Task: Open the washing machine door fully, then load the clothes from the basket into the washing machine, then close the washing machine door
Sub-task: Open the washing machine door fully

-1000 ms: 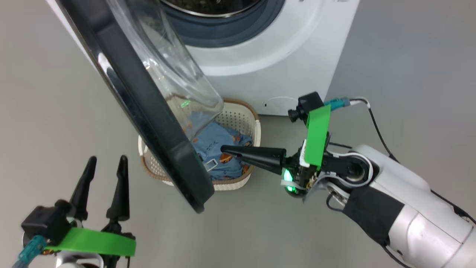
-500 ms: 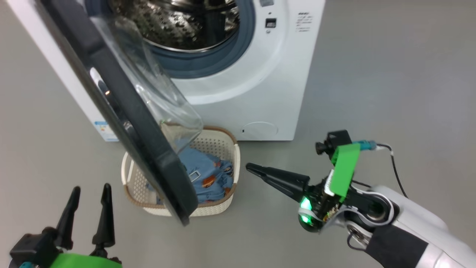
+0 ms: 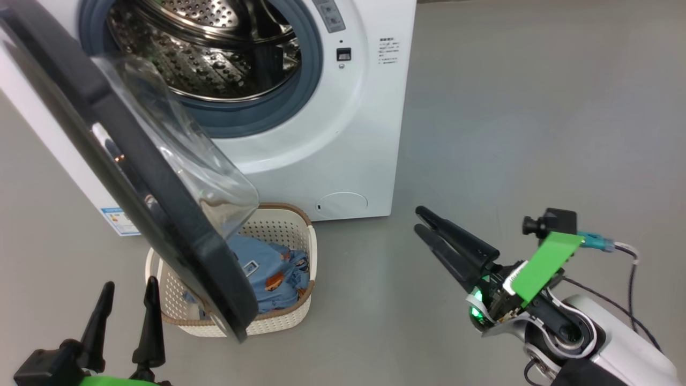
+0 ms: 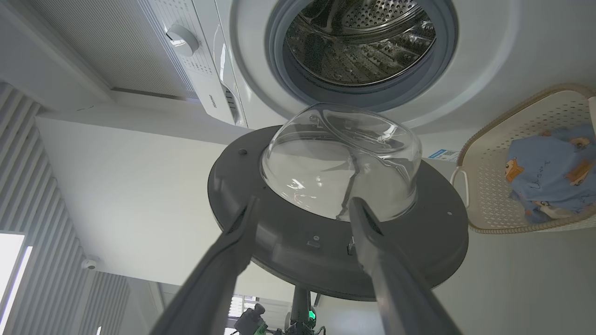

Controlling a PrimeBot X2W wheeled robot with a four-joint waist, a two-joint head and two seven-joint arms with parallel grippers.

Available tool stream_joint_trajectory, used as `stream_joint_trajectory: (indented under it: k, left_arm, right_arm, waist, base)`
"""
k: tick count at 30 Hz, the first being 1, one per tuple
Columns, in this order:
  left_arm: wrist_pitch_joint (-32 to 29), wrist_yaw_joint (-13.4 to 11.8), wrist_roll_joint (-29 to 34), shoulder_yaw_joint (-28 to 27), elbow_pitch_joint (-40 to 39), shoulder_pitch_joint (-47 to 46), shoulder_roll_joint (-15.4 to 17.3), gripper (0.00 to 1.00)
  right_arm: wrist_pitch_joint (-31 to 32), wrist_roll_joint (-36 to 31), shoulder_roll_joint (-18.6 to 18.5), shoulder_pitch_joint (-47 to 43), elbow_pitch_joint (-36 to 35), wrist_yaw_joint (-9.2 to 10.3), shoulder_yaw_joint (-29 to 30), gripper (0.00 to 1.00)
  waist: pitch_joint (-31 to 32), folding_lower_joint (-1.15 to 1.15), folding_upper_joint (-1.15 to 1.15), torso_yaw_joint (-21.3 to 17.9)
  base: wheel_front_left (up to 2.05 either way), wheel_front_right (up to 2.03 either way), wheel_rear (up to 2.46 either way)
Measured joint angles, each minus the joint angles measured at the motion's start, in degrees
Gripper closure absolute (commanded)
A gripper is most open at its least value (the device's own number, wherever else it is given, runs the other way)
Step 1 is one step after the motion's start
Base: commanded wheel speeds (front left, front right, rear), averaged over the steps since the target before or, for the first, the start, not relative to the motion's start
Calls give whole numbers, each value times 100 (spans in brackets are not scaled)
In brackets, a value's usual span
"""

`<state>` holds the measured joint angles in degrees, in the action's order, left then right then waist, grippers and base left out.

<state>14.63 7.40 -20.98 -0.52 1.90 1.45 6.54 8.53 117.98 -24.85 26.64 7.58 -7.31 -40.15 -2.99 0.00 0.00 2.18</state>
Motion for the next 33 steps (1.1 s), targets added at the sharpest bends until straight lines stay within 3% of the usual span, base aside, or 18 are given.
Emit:
stream_joint_trajectory:
  k: [9, 15, 19, 23, 27, 33]
  left_arm:
    - [0, 0, -16, -8, -14, 1, -14, 0]
    - [0, 0, -20, -8, -23, 10, -18, 0]
    - [0, 0, -20, -19, -38, 95, -22, 0]
    - [1, 0, -20, -32, -54, 107, -26, 0]
    - [0, 0, -20, -27, -57, 108, -40, 0]
    - [0, 0, -15, -49, -56, 117, -71, 0]
  right_arm:
    - [-1200, -1811, 187, -416, -42, 0, 463, 0]
    - [-2151, -3159, 198, -450, 424, 0, 588, 0]
    - [-2283, -4116, 358, -450, 869, 0, 878, 0]
    - [-2284, -5432, 714, -495, 1122, 0, 1774, 0]
    - [-2286, -6705, 1151, -900, 1027, 0, 2676, 0]
    - [-2302, -7841, 1566, -1520, 657, 0, 3132, 0]
  waist:
    - [-15, 0, 0, -118]
    - [35, 0, 0, -145]
    - [61, 0, 0, -170]
    - [82, 0, 0, -193]
    - [107, 0, 0, -169]
    - [152, 0, 0, -138]
  base:
    - [0, 0, 0]
    - [0, 0, 0]
    - [0, 0, 0]
    - [0, 0, 0]
    - [0, 0, 0]
    - [0, 0, 0]
